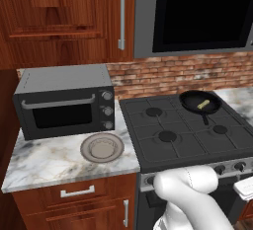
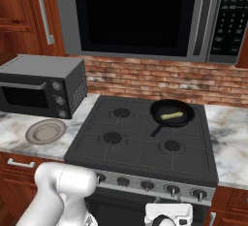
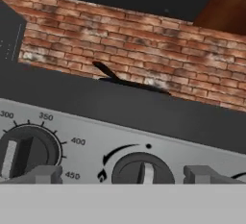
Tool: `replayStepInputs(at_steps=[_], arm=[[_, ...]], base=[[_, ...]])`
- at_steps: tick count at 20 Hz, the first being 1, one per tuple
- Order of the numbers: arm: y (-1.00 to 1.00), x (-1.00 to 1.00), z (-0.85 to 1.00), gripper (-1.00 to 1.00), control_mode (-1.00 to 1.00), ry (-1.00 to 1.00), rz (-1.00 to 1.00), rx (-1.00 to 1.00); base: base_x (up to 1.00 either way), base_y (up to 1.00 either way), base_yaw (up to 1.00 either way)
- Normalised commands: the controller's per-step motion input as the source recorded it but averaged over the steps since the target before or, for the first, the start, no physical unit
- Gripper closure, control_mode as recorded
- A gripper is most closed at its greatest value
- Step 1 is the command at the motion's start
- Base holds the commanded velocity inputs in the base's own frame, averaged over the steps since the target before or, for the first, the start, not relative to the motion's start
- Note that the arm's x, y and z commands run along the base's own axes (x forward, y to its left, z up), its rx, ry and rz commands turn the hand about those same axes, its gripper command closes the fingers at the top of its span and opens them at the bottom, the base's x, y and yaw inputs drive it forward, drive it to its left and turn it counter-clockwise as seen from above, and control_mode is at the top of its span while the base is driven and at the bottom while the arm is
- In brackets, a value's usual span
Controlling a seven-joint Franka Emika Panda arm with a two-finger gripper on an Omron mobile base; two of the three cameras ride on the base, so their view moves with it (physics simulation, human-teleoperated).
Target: Pick up the butter stick and place it in the pan. Then turn on the burner for the pan.
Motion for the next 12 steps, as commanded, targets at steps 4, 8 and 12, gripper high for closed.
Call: replayStepInputs(at_steps=[4,8,12], arm=[[-0.01,0.22,-0.17,-1.0,-1.0,-0.04,0.0,-0.06],[-0.02,0.18,-0.01,-1.0,-1.0,-0.02,0.0,-0.02],[-0.01,0.17,-0.04,-1.0,-1.0,-0.01,0.0,0.0]], base=[[0.0,0.0,0.0],[0.0,0.0,0.0],[0.0,0.0,0.0]])
